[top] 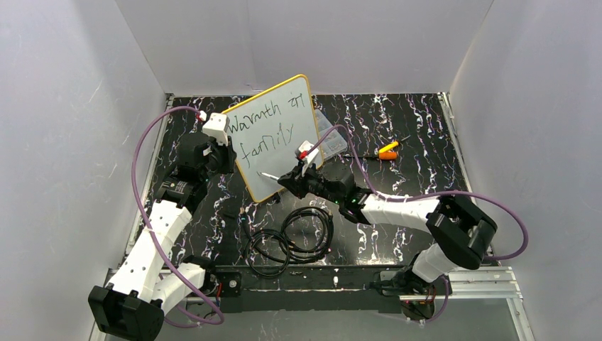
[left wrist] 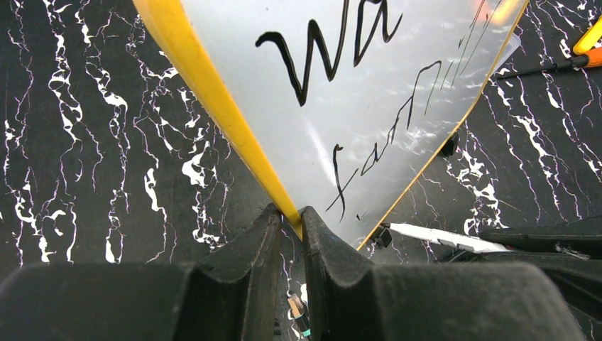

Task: Write a sentence on the whiteboard
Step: Hold the whiteboard on the whiteboard stand, then write a sentence on the whiteboard.

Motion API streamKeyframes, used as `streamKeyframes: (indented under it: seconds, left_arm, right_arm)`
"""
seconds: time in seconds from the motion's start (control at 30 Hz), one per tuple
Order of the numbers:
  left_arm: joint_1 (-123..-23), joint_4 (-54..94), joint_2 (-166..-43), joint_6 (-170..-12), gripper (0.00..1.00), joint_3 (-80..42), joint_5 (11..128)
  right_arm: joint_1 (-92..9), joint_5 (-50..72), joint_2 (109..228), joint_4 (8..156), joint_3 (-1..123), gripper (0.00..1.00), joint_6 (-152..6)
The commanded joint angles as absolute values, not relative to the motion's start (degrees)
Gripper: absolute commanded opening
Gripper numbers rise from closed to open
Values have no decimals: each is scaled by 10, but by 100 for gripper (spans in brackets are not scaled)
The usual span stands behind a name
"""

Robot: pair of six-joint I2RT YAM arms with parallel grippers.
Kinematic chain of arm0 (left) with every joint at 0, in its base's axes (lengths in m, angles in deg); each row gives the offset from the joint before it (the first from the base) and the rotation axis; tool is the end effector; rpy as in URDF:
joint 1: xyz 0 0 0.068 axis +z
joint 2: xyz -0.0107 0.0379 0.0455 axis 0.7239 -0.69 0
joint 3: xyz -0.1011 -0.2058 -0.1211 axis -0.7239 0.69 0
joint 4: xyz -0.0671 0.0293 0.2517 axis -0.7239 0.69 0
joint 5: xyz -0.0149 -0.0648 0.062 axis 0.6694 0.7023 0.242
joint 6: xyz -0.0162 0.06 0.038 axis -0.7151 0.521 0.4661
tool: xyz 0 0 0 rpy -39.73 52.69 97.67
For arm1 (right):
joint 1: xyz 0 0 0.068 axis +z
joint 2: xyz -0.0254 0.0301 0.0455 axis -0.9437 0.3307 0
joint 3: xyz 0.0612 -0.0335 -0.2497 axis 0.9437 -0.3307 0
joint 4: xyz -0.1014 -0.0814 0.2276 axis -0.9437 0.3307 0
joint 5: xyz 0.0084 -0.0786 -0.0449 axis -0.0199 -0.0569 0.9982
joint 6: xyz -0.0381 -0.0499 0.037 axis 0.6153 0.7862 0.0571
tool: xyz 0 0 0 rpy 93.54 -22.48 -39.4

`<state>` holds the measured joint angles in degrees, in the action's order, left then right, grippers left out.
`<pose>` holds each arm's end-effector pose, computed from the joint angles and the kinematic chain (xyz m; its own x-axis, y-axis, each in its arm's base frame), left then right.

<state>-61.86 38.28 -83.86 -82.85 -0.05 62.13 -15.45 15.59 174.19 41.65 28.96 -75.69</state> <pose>0.2423 -0.0681 0.3283 -0.3131 0.0335 -0.9491 0.2646 0.9629 -0.0533 0.2030 0.2982 0.2310 -0.1715 0.0365 -0.9845 -0.8345 0.5258 0.1648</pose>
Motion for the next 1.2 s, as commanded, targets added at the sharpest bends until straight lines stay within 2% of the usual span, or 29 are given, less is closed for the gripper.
streamKeyframes:
  seconds: [0.0, 0.7, 1.17]
  left_arm:
    - [-617, 373, -828, -824, 16, 3, 627]
    - [-617, 369, -827, -824, 15, 5, 633]
    - [-618, 368, -826, -823, 15, 5, 635]
  right_arm:
    - [-155, 148, 1747, 386, 317, 1, -756]
    - [-155, 165, 1801, 355, 334, 1, -749]
    - [-155, 177, 1806, 361, 291, 1, -755]
